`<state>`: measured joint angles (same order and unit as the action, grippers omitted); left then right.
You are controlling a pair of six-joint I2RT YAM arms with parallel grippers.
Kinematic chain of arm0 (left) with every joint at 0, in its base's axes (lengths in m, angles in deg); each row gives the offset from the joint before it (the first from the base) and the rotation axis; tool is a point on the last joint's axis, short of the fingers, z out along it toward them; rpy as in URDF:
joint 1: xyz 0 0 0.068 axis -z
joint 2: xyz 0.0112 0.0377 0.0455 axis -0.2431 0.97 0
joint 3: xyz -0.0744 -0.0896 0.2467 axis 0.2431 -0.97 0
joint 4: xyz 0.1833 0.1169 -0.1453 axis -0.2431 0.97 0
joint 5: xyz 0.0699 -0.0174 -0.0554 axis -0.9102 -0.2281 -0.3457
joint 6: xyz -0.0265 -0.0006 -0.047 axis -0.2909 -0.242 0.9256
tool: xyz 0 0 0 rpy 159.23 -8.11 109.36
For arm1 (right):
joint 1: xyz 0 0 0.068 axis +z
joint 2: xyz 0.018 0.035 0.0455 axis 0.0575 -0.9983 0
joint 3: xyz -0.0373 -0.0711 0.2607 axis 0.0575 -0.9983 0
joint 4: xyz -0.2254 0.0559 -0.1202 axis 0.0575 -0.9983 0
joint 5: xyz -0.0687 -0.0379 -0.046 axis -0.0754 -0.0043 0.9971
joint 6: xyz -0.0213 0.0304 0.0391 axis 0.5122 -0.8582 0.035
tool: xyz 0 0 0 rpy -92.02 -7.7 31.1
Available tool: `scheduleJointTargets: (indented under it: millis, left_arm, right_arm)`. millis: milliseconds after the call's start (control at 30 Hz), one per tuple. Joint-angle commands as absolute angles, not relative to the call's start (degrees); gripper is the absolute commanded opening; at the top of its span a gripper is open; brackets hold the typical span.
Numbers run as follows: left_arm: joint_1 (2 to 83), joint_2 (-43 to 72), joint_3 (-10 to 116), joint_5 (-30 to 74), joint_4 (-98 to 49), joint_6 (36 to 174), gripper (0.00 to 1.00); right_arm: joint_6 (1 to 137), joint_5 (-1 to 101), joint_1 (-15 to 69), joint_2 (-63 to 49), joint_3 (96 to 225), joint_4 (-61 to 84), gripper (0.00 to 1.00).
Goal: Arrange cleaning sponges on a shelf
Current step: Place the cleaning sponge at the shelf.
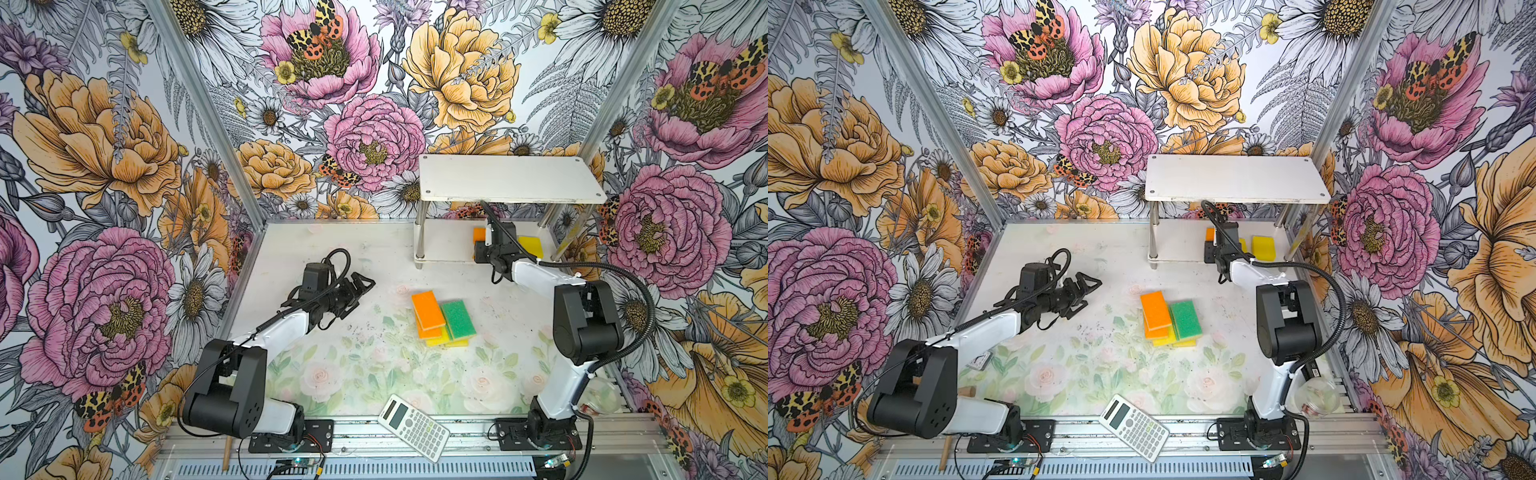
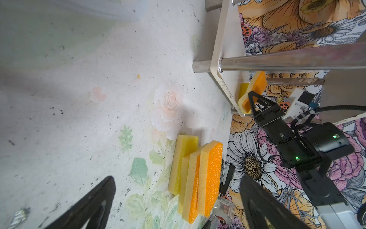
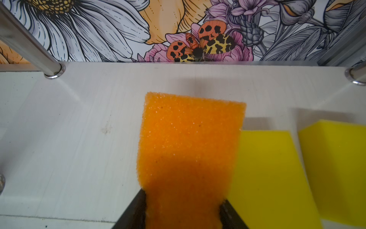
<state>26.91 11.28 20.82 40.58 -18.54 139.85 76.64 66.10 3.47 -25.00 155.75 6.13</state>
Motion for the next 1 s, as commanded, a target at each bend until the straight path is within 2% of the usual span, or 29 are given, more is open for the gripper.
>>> scheduleJointTargets:
  millis: [0,967]
  left_arm:
    - [26.65,9.65,21.27,40.11,-18.51,138.86,0.99]
    - [26.02,8.22,20.30,39.71,-18.01,138.68,0.99]
  right_arm:
    - [77.06,64.69,3.08,-26.74,158.16,5.54,0.52]
    - [77.96,63.93,3.03,-29.04,161.51,3.66,0.55]
